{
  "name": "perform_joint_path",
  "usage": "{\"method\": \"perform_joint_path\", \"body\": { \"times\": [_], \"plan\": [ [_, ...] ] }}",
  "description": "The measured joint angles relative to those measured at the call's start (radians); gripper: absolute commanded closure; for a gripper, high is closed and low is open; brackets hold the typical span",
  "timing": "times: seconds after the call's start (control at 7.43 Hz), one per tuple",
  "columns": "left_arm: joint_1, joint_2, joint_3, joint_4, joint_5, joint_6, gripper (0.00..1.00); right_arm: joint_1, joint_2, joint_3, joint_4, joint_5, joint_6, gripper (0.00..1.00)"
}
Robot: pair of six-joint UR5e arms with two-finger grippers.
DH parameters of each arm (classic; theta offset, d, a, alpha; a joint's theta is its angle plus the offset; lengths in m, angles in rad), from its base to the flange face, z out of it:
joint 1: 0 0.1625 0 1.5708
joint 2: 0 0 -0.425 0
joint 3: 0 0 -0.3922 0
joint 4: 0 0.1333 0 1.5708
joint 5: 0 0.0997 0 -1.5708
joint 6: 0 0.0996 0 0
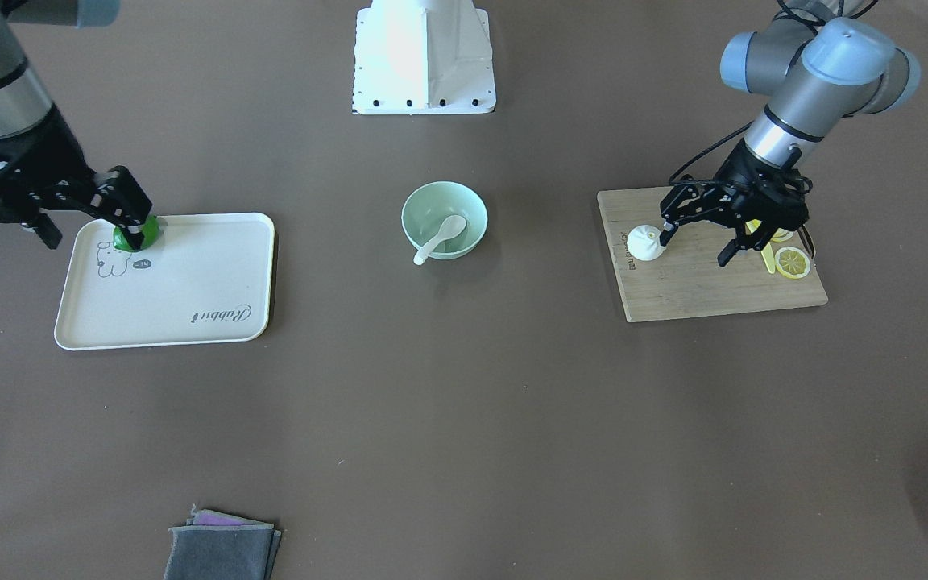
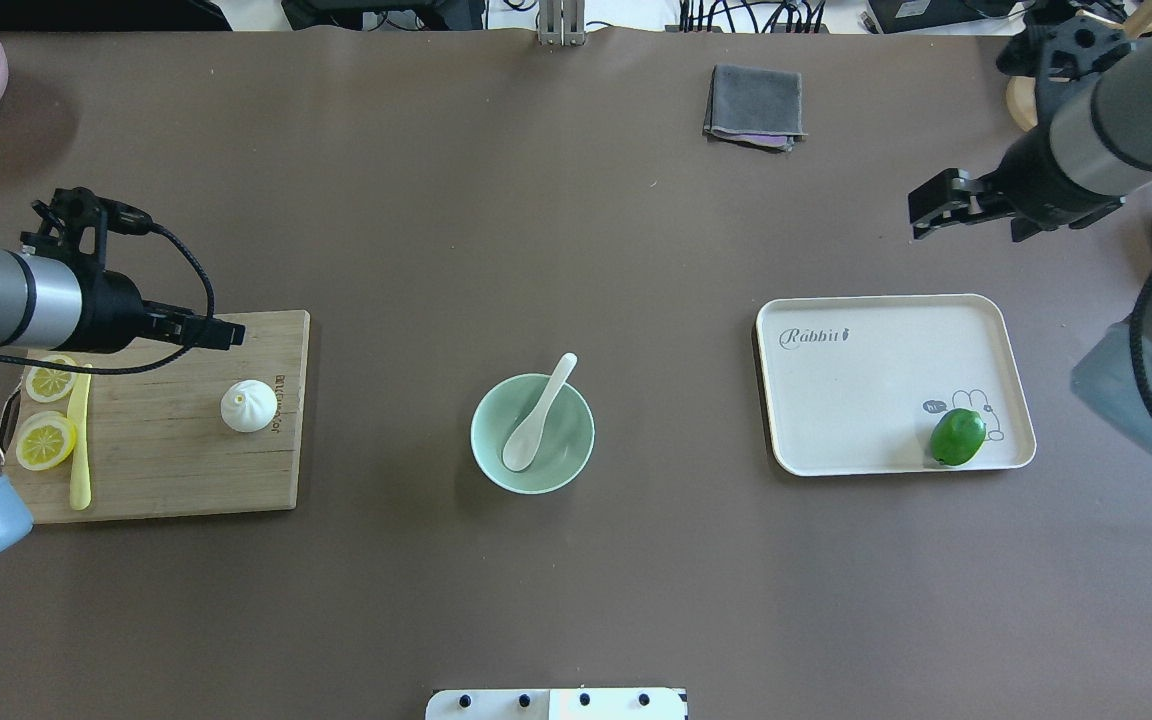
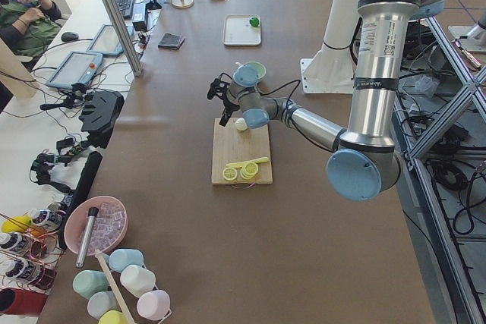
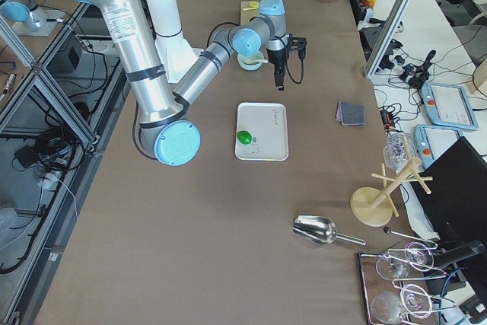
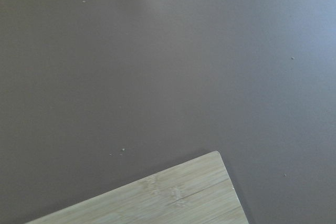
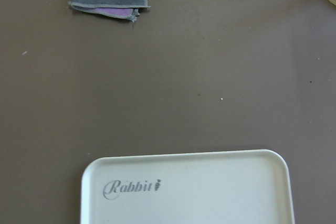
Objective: Put spoon and bun in bowl
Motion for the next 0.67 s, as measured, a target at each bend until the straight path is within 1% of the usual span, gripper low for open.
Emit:
{"method": "perform_joint_path", "body": {
  "times": [0.27,0.4,0.54,0.67],
  "plan": [
    [0.087,0.002,0.004,0.0,0.091,-0.014,0.02,0.121,-0.093,-0.017,0.016,0.098,-0.215,0.0],
    [0.12,0.005,0.007,0.0,0.126,-0.015,0.03,0.165,-0.124,-0.03,0.018,0.129,-0.292,0.0],
    [0.148,0.008,0.011,0.0,0.154,-0.015,0.08,0.194,-0.151,-0.036,0.019,0.146,-0.345,0.0],
    [0.173,0.01,0.017,0.0,0.182,-0.016,0.17,0.211,-0.17,-0.039,0.02,0.159,-0.38,0.0]
  ]
}}
